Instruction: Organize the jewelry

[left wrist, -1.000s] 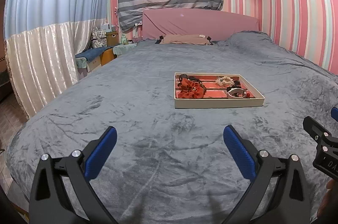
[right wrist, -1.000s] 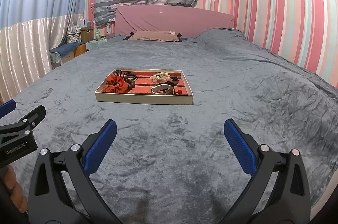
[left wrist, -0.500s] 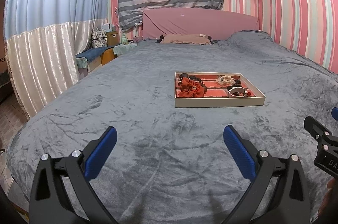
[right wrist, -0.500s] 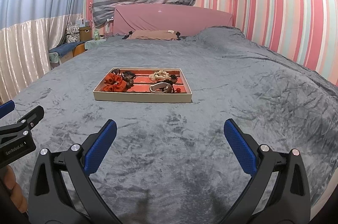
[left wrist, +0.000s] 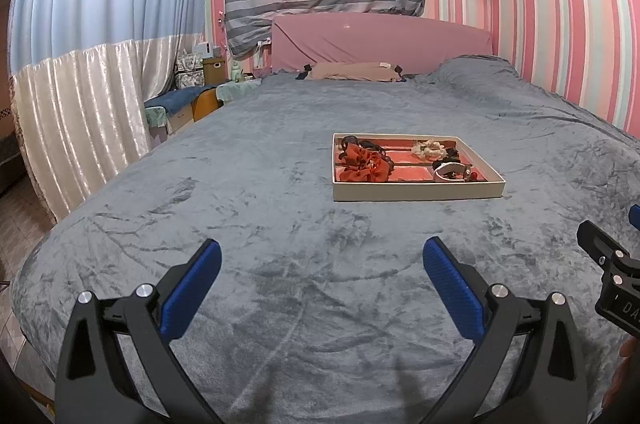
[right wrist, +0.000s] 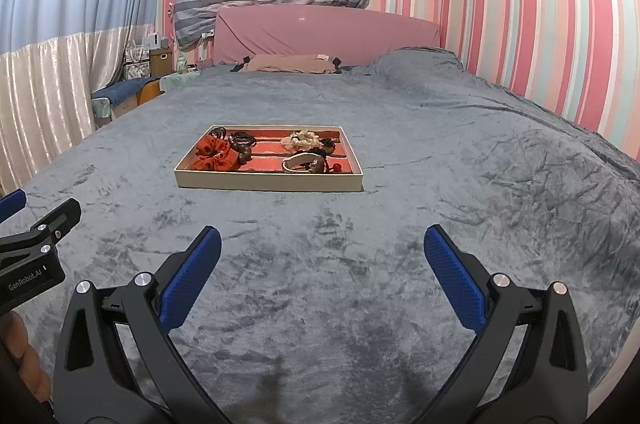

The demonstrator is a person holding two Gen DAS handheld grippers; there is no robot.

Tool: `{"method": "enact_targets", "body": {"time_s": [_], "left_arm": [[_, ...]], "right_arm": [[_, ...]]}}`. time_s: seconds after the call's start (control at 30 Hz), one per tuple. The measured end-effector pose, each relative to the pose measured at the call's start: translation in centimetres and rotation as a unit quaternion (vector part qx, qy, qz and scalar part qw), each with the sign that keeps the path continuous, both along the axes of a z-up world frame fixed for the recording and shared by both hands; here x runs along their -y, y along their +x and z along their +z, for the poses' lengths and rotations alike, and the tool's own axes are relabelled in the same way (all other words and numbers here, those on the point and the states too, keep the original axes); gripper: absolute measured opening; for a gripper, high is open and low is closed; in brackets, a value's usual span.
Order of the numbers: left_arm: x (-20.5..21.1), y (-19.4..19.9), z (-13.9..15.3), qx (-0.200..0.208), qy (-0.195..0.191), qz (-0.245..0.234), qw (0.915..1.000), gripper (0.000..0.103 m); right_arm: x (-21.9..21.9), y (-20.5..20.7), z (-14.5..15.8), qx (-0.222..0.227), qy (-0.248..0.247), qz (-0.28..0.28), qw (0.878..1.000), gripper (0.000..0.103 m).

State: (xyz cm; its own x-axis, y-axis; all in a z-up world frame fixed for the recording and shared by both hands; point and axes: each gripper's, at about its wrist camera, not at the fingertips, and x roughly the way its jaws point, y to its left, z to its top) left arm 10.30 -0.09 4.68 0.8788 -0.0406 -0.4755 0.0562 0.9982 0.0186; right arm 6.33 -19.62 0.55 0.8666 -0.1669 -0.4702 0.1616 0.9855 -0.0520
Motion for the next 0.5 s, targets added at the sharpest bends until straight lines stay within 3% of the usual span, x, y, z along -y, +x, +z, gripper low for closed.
{"method": "enact_targets", "body": {"time_s": [0.5], "left_arm": [[-0.28, 0.2, -0.09, -0.002, -0.007, 0.004, 1.0, 0.098]], "right_arm": [[0.04, 0.05, -0.09, 0.0, 0.001, 0.0, 1.0, 0.099]]}}
